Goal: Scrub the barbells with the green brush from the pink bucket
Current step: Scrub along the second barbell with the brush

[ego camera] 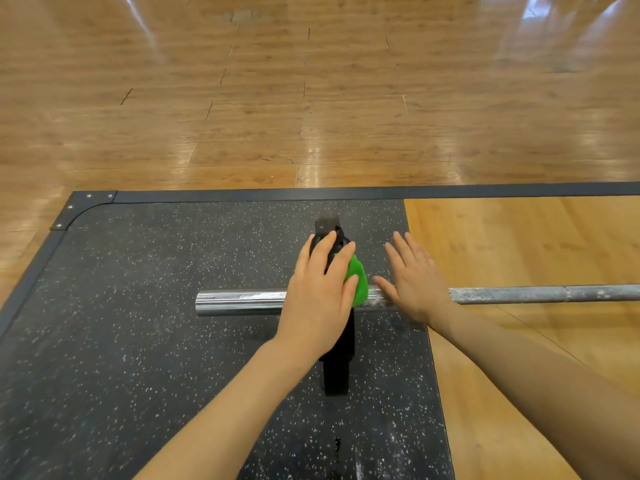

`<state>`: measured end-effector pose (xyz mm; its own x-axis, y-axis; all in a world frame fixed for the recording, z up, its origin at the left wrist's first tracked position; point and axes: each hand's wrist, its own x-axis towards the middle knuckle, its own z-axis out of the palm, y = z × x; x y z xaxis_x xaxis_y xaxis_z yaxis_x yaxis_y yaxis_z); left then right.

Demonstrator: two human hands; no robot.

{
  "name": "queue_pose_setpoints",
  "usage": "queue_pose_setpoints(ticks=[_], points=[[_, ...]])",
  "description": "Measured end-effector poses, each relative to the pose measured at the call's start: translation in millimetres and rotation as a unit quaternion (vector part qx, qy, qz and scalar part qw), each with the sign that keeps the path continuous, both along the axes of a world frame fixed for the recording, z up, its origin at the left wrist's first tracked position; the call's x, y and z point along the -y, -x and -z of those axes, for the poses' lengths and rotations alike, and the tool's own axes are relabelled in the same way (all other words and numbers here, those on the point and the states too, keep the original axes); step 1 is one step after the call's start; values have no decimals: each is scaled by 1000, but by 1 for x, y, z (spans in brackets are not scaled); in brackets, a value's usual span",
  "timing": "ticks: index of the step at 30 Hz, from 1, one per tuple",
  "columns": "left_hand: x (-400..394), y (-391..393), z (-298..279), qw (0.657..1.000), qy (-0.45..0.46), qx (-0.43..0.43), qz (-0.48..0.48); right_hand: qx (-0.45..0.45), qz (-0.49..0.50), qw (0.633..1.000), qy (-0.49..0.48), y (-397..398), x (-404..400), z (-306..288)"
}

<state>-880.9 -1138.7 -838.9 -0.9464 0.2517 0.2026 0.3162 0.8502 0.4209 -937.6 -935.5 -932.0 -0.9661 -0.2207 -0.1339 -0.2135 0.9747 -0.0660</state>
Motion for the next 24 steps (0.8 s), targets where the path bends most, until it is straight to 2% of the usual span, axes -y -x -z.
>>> queue_pose_setpoints(ticks=[5,10,18,24], points=[[-1,8,-1,1000,9,-5,11,3,-26,1000,11,-4,-3,8],[-6,43,-5,998,-17,49,-26,18,-23,1000,4,-4,-4,9],[-2,9,-1,1000,-17,7,-4,9,-39,999,18,-13,-6,13],[-7,29,-6,1000,-8,17,-20,-9,-61,998,4,-21,-10,23]])
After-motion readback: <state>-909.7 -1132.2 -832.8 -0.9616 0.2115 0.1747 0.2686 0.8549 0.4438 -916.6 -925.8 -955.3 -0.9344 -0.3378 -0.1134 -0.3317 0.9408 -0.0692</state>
